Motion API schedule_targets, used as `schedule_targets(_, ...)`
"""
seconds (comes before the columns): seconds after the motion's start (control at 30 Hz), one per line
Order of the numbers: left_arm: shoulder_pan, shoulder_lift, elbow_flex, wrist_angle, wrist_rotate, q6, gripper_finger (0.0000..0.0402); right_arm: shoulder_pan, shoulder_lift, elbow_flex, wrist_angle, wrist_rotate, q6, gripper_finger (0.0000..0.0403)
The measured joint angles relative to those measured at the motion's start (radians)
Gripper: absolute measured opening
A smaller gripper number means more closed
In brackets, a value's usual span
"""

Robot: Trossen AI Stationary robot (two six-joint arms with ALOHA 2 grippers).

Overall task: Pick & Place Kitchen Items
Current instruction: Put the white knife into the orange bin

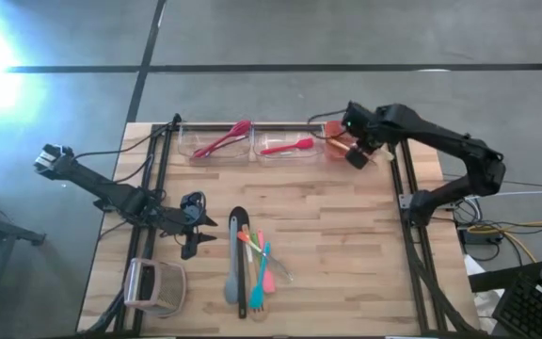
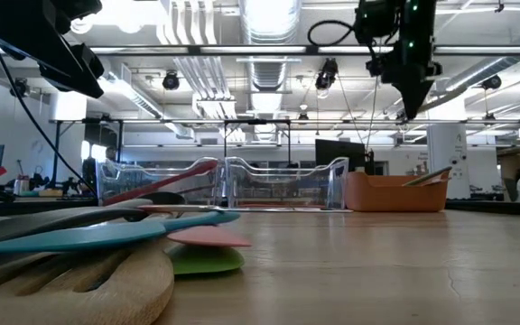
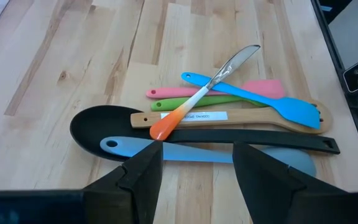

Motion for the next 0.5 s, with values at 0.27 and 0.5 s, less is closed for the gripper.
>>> schedule_targets(0.27, 0.000, 0.000, 0.000, 0.000, 0.000, 0.000, 0.0197, -0.157, 0.059, -0.001, 0.136, -0.069, -0.223, 0.0033)
schedule_targets(0.5, 0.000, 0.000, 0.000, 0.000, -0.033, -0.001, 0.0197, -0.230, 0.178, -0.001, 0.152, -0.116, -0.299, 0.0033)
